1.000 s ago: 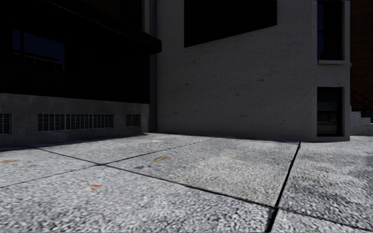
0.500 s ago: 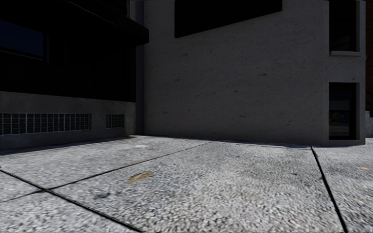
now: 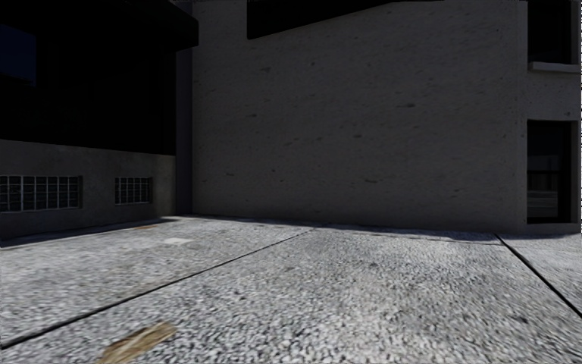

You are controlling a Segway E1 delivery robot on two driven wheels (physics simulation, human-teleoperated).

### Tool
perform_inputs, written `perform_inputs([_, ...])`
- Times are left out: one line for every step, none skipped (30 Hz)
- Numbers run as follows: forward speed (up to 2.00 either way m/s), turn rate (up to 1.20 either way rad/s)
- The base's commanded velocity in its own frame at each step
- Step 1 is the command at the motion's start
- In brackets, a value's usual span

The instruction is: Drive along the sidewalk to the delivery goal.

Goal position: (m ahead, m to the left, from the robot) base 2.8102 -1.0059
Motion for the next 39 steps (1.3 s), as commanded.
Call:
perform_inputs([1.28, -0.42])
perform_inputs([1.24, -0.43])
perform_inputs([1.24, -0.43])
perform_inputs([1.23, -0.43])
perform_inputs([1.23, -0.43])
perform_inputs([1.23, -0.43])
perform_inputs([1.22, -0.43])
perform_inputs([1.22, -0.43])
perform_inputs([1.20, -0.43])
perform_inputs([1.20, -0.43])
perform_inputs([1.20, -0.43])
perform_inputs([1.20, -0.43])
perform_inputs([1.19, -0.43])
perform_inputs([1.19, -0.43])
perform_inputs([1.19, -0.43])
perform_inputs([1.19, -0.43])
perform_inputs([1.19, -0.43])
perform_inputs([1.19, -0.43])
perform_inputs([1.19, -0.43])
perform_inputs([1.19, -0.43])
perform_inputs([1.19, -0.43])
perform_inputs([1.19, -0.43])
perform_inputs([1.19, -0.43])
perform_inputs([1.19, -0.43])
perform_inputs([1.19, -0.43])
perform_inputs([1.19, -0.43])
perform_inputs([1.19, -0.43])
perform_inputs([1.19, -0.43])
perform_inputs([1.19, -0.43])
perform_inputs([1.19, -0.43])
perform_inputs([1.19, -0.43])
perform_inputs([1.19, -0.43])
perform_inputs([1.19, -0.39])
perform_inputs([1.19, -0.34])
perform_inputs([1.19, -0.32])
perform_inputs([1.19, -0.32])
perform_inputs([1.19, -0.32])
perform_inputs([1.19, -0.31])
perform_inputs([1.19, -0.13])
